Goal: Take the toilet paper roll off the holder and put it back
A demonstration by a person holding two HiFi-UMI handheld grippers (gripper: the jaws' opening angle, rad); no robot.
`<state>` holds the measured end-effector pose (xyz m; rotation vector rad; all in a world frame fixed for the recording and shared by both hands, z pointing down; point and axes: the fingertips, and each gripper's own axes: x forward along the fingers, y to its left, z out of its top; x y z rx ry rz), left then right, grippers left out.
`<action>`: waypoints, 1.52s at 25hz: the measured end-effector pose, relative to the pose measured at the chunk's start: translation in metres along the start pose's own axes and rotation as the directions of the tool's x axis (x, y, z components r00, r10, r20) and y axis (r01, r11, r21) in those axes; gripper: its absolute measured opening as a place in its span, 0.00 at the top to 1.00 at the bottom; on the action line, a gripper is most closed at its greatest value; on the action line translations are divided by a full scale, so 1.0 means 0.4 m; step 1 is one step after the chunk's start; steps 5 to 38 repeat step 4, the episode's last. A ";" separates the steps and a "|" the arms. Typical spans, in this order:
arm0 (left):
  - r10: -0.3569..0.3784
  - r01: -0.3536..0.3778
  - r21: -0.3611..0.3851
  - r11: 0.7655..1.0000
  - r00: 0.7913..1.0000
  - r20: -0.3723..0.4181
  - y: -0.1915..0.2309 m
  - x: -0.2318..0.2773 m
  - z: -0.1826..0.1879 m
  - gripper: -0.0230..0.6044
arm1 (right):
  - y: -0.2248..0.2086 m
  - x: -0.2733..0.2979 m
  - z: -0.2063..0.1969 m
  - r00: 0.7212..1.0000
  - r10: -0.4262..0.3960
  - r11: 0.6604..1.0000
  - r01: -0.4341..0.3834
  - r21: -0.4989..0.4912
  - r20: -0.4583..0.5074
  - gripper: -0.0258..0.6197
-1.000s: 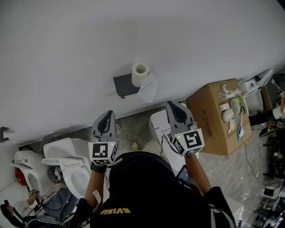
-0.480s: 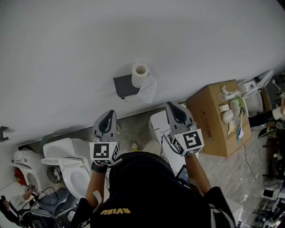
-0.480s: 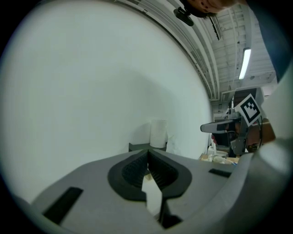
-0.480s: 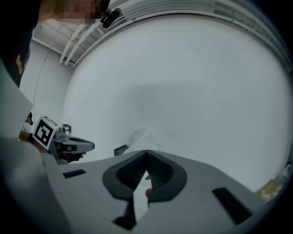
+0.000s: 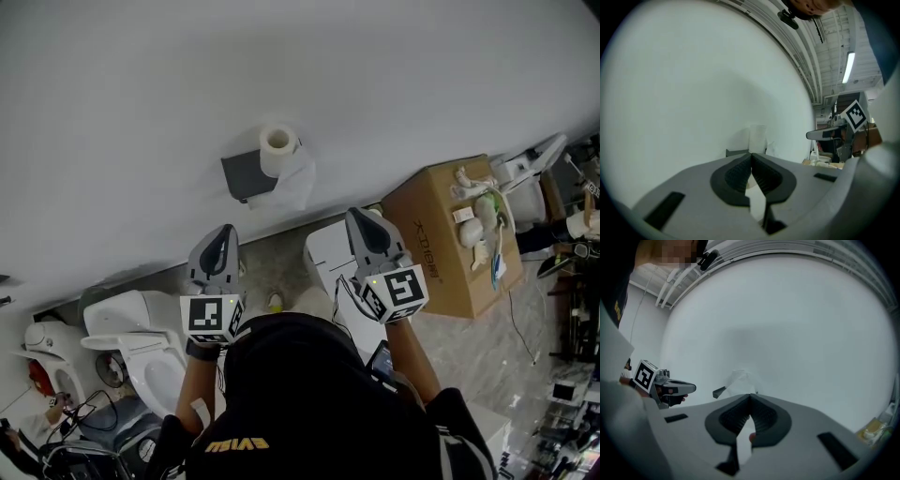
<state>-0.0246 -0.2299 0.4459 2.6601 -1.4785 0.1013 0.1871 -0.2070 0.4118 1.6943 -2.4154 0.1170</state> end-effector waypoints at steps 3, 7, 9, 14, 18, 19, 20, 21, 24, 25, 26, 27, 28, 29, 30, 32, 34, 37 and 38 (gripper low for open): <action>0.000 0.000 -0.002 1.000 1.000 -0.003 0.001 -0.001 -0.004 0.95 | -0.007 -0.006 -0.001 1.000 -0.007 1.000 0.007 0.003 0.006 0.97; 0.000 0.000 -0.003 1.000 1.000 -0.006 0.002 -0.001 -0.006 0.95 | -0.008 -0.006 -0.001 1.000 -0.008 1.000 0.008 0.003 0.008 0.97; 0.000 0.000 -0.003 1.000 1.000 -0.006 0.002 -0.001 -0.006 0.95 | -0.008 -0.006 -0.001 1.000 -0.008 1.000 0.008 0.003 0.008 0.97; 0.000 0.000 -0.003 1.000 1.000 -0.006 0.002 -0.001 -0.006 0.95 | -0.008 -0.006 -0.001 1.000 -0.008 1.000 0.008 0.003 0.008 0.97; 0.000 0.000 -0.003 1.000 1.000 -0.006 0.002 -0.001 -0.006 0.95 | -0.008 -0.006 -0.001 1.000 -0.008 1.000 0.008 0.003 0.008 0.97; 0.000 0.000 -0.003 1.000 1.000 -0.006 0.002 -0.001 -0.006 0.95 | -0.008 -0.006 -0.001 1.000 -0.008 1.000 0.008 0.003 0.008 0.97; 0.000 0.000 -0.003 1.000 1.000 -0.006 0.002 -0.001 -0.006 0.95 | -0.008 -0.006 -0.001 1.000 -0.008 1.000 0.008 0.003 0.008 0.97; 0.000 0.000 -0.003 1.000 1.000 -0.006 0.002 -0.001 -0.006 0.95 | -0.008 -0.006 -0.001 1.000 -0.008 1.000 0.008 0.003 0.008 0.97; 0.000 0.000 -0.003 1.000 1.000 -0.006 0.002 -0.001 -0.006 0.95 | -0.008 -0.006 -0.001 1.000 -0.008 1.000 0.008 0.003 0.008 0.97; 0.000 0.000 -0.003 1.000 1.000 -0.006 0.002 -0.001 -0.006 0.95 | -0.008 -0.006 -0.001 1.000 -0.008 1.000 0.008 0.003 0.008 0.97; 0.000 0.000 -0.003 1.000 1.000 -0.006 0.002 -0.001 -0.006 0.95 | -0.008 -0.006 -0.001 1.000 -0.008 1.000 0.008 0.003 0.008 0.97; 0.000 0.000 -0.003 1.000 1.000 -0.006 0.002 -0.001 -0.006 0.95 | -0.008 -0.006 -0.001 1.000 -0.008 1.000 0.008 0.003 0.008 0.97; 0.000 0.000 -0.003 1.000 1.000 -0.006 0.002 -0.001 -0.006 0.95 | -0.008 -0.006 -0.001 1.000 -0.008 1.000 0.008 0.003 0.008 0.97; 0.000 0.000 -0.003 1.000 1.000 -0.006 0.002 -0.001 -0.006 0.95 | -0.008 -0.006 -0.001 1.000 -0.008 1.000 0.008 0.003 0.008 0.97; 0.000 0.000 -0.003 1.000 1.000 -0.006 0.002 -0.001 -0.006 0.95 | -0.008 -0.006 -0.001 1.000 -0.008 1.000 0.008 0.003 0.008 0.97; 0.000 0.000 -0.003 1.000 1.000 -0.006 0.002 -0.001 -0.006 0.95 | -0.008 -0.006 -0.001 1.000 -0.008 1.000 0.008 0.003 0.008 0.97; 0.000 0.000 -0.003 1.000 1.000 -0.006 0.002 -0.001 -0.006 0.95 | -0.008 -0.006 -0.001 1.000 -0.008 1.000 0.008 0.003 0.008 0.97; 0.000 0.000 -0.003 1.000 1.000 -0.006 0.002 -0.001 -0.006 0.95 | -0.008 -0.006 -0.001 1.000 -0.008 1.000 0.008 0.003 0.008 0.97; 0.000 0.000 -0.003 1.000 1.000 -0.006 0.002 -0.001 -0.006 0.95 | -0.008 -0.006 -0.001 1.000 -0.008 1.000 0.008 0.003 0.008 0.97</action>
